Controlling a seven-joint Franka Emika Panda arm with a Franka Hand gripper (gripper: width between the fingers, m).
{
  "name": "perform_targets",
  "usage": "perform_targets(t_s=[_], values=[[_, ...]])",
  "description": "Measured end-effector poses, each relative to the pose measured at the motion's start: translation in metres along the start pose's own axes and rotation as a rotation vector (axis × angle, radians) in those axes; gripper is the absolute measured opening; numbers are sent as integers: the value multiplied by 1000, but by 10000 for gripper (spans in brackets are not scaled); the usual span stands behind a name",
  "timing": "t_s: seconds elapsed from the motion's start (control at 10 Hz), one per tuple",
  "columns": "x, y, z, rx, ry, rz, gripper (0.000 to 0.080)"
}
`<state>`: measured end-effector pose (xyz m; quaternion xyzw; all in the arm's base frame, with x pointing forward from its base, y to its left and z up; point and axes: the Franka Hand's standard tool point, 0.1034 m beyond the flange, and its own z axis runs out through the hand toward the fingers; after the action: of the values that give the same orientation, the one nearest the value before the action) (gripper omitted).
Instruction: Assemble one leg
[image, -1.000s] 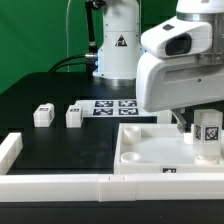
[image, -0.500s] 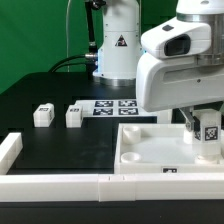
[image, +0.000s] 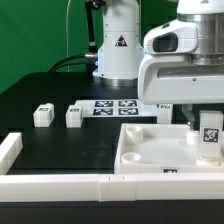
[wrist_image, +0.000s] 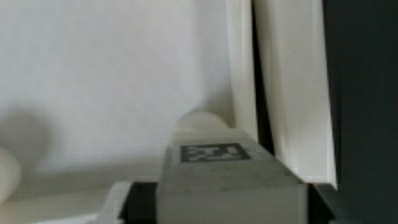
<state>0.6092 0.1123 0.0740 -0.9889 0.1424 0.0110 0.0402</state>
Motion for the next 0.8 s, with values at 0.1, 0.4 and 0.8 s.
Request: perform_targets(t_s=[0.1,0.4,0.8], values=[[1,-3,0,7,13,83,294],[3,-13,0,56,36,420,294],[4,-17,-1,81,27,790,294]])
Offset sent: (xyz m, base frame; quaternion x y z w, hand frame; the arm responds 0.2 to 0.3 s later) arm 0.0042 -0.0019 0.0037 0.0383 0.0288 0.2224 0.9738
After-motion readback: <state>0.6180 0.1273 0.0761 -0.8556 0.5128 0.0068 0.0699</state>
